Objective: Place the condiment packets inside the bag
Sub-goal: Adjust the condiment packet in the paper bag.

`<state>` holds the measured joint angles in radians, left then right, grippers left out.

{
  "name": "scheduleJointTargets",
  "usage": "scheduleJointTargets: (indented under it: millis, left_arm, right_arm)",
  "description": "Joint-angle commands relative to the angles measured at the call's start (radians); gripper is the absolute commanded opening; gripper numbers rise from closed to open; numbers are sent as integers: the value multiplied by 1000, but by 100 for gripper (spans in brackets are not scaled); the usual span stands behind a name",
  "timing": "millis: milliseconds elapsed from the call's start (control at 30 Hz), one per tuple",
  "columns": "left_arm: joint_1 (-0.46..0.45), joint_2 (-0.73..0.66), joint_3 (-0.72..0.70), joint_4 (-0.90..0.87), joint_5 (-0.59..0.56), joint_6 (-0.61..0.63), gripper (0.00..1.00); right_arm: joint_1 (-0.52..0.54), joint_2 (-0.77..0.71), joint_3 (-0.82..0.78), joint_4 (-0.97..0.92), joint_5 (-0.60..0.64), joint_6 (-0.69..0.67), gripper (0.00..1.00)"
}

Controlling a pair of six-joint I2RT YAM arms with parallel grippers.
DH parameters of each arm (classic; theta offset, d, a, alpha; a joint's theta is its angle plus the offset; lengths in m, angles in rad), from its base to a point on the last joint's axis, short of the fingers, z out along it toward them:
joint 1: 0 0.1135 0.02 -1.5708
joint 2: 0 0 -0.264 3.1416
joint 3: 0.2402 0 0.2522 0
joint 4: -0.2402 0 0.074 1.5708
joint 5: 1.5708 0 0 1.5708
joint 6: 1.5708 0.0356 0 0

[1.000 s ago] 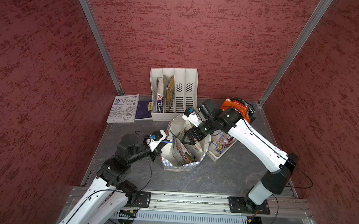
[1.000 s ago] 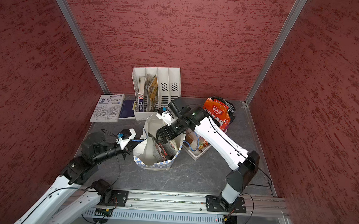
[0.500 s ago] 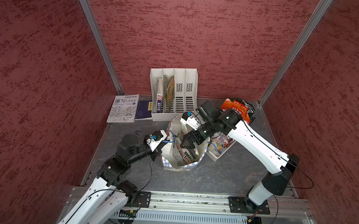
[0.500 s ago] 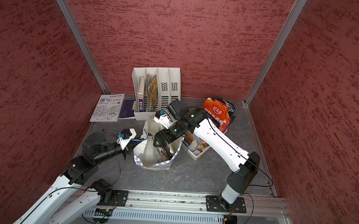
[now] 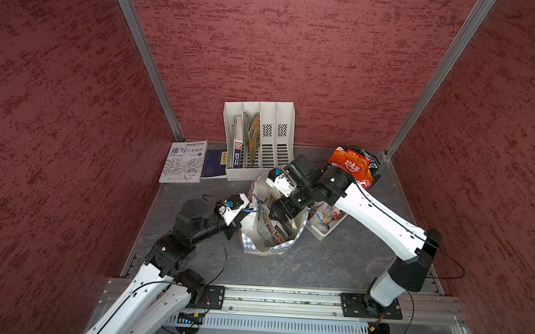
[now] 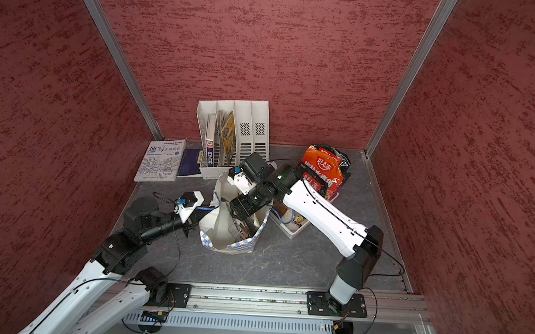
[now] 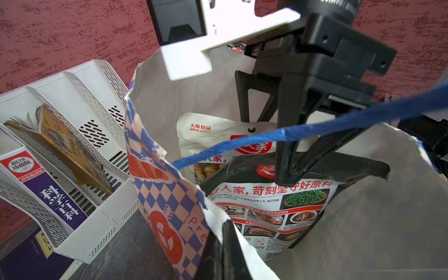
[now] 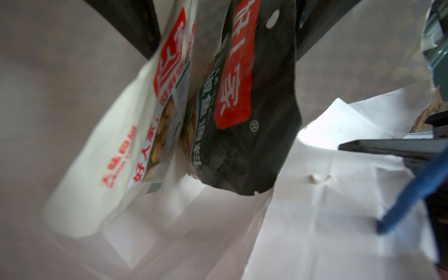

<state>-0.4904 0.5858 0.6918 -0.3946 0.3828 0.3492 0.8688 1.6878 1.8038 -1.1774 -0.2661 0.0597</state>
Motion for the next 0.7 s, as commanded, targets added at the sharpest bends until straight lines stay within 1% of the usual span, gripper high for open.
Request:
scheduleJointTargets:
  millis: [0, 67, 133, 167, 233, 267, 300, 333, 433, 500, 567, 667]
  left_arm:
    - [-10, -6, 3, 68, 10, 19, 0]
    - [-10, -6, 3, 69, 10, 13, 0]
    - [-11, -6, 6, 70, 5, -1, 0]
    - [-11, -6, 7, 73, 0, -9, 0]
    - [-11, -6, 8, 80, -22, -37, 0]
    - [-11, -6, 9, 85, -36, -56, 0]
    - [-11, -5, 10, 88, -57, -85, 0]
    - [-11, -2, 10, 90, -86, -120, 0]
    - [-11, 9, 18, 82, -164, -219, 0]
    - [-11, 18, 17, 77, -194, -274, 0]
    - [-11, 22, 10, 84, -193, -296, 0]
    - [-11, 21, -8, 103, -169, -289, 0]
  right_arm:
    - [10, 28, 27, 27, 81, -39, 74]
    - [18, 40, 24, 37, 96, -54, 68]
    - [27, 46, 19, 53, 117, -72, 59]
    - [31, 45, 12, 63, 127, -84, 51]
    - [37, 28, -17, 97, 143, -120, 28]
    - [39, 7, -43, 126, 147, -150, 15]
    - [40, -15, -70, 159, 144, -182, 5]
    - [42, -38, -104, 196, 122, -217, 0]
    - [42, -124, -200, 285, 30, -326, 0]
    - [42, -157, -220, 294, -43, -398, 0]
    - [42, -160, -205, 253, -119, -461, 0]
    - [42, -121, -129, 123, -239, -559, 0]
